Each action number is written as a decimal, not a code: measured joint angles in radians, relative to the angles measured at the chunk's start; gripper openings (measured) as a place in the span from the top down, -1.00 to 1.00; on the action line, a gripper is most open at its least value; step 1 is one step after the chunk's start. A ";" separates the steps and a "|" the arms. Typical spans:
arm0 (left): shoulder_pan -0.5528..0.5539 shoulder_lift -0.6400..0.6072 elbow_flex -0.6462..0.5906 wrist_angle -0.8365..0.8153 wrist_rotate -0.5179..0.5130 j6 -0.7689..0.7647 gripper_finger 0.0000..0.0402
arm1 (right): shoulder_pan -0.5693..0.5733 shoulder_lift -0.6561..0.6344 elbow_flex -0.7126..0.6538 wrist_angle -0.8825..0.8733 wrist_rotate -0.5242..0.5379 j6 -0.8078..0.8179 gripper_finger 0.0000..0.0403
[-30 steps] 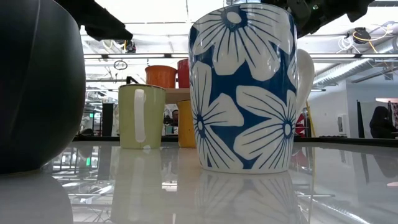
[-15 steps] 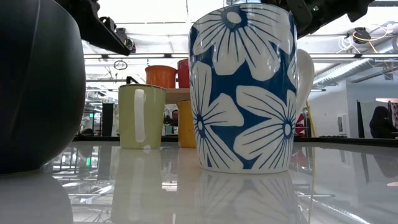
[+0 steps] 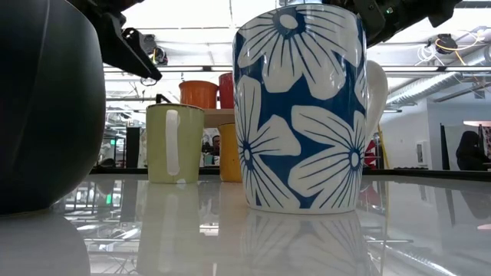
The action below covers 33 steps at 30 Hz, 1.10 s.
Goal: Place coffee mugs
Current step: Put the black mug on the shelf
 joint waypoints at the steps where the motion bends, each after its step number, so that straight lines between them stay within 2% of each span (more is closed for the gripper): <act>1: 0.000 0.000 0.000 -0.003 0.001 0.002 -0.32 | 0.000 0.000 0.000 0.000 0.000 0.000 1.00; 5: 0.000 0.000 0.000 -0.013 0.031 0.028 -0.42 | 0.000 0.000 0.000 0.000 0.000 0.000 1.00; 13: 0.018 0.000 0.000 -0.130 0.071 0.107 -0.37 | 0.000 0.000 0.000 0.000 0.000 -0.001 1.00; 20: 0.050 0.000 0.007 -0.137 0.099 0.160 -0.36 | -0.007 0.000 0.000 0.001 0.001 -0.001 1.00; 25: 0.048 0.000 0.062 -0.136 0.109 0.197 -0.36 | -0.019 0.000 0.000 0.002 0.002 -0.001 1.00; 29: 0.019 0.017 0.126 -0.128 0.156 0.200 -0.36 | -0.027 0.000 0.000 0.002 0.001 -0.011 1.00; 33: -0.037 0.082 0.209 -0.203 0.221 0.152 -0.36 | -0.027 0.000 0.000 0.002 0.001 -0.023 1.00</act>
